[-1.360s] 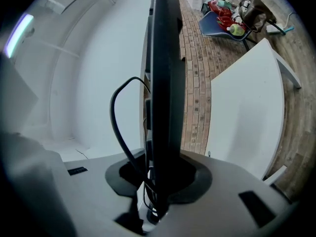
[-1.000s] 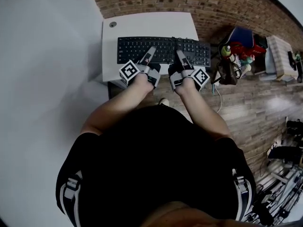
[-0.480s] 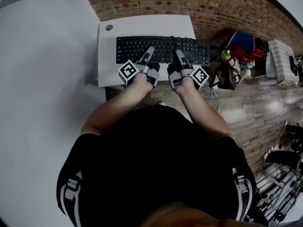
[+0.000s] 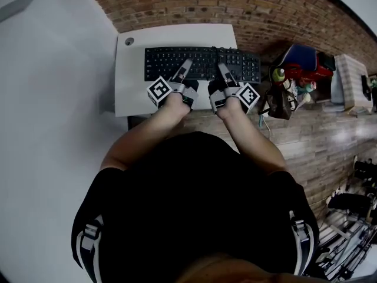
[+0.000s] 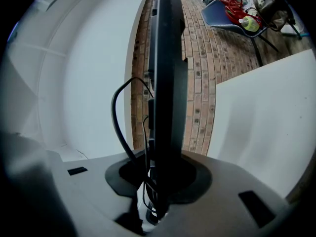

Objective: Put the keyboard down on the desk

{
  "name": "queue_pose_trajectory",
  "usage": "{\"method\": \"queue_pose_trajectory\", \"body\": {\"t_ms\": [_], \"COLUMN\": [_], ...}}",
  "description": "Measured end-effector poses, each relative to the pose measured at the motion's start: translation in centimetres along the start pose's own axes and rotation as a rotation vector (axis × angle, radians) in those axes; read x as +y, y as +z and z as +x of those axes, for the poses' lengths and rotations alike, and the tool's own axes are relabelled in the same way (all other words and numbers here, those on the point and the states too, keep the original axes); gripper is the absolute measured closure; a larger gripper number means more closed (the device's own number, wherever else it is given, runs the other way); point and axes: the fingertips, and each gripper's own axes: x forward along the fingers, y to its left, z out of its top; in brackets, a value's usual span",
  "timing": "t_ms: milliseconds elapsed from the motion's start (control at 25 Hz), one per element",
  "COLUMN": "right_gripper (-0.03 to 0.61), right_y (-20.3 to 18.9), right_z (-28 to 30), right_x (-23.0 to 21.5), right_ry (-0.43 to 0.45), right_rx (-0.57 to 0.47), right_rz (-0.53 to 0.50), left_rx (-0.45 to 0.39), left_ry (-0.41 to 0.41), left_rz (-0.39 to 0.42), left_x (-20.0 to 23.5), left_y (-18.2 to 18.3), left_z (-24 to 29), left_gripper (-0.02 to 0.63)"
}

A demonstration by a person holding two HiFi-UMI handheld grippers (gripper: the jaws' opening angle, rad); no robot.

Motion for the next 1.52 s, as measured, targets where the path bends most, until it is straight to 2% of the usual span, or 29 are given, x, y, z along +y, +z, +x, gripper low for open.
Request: {"method": "queue_pose_trajectory", "body": {"t_ms": [600,800,1000,1200,1400,1520], "right_gripper": [0.446,0.446,0.446,0.446,0.446,0.446], "right_y": [0.5,0.4,1.0,1.3,1.9,2.2], "right_z": [0.5,2.3,3.6,7.6,9.7,11.1], "right_x": [-2.8,-3.5,-3.0,-4.7,-5.0,-5.2], "right_ry": [-0.018,-0.012,-0.013,-0.021,-0.025,-0.028], "right_rx": [0.032,0.033,0.027,0.012,-0.009,-0.014], "right_rz": [-0.016,-0.015,-0.019,-0.022,-0.015,-0.015], "left_rx": [-0.02,-0.022,-0.02,-0.004,0.014,0.018], "left_ry": [-0.009,-0.005,-0.001,-0.016,-0.013,0.019], "left_rz": [-0.016,-0.025,-0.03,-0.034,-0.038,-0.045], "left_x": [2.5,3.9,3.5,4.9,5.2,6.2], "left_y": [0.0,1.8,2.6,5.9,7.5,8.5], "left_z": [0.2,1.1,2.3,5.0,6.8,7.5], "left_gripper": [0.526,0.526,0.526,0.525,0.526,0.525]}}
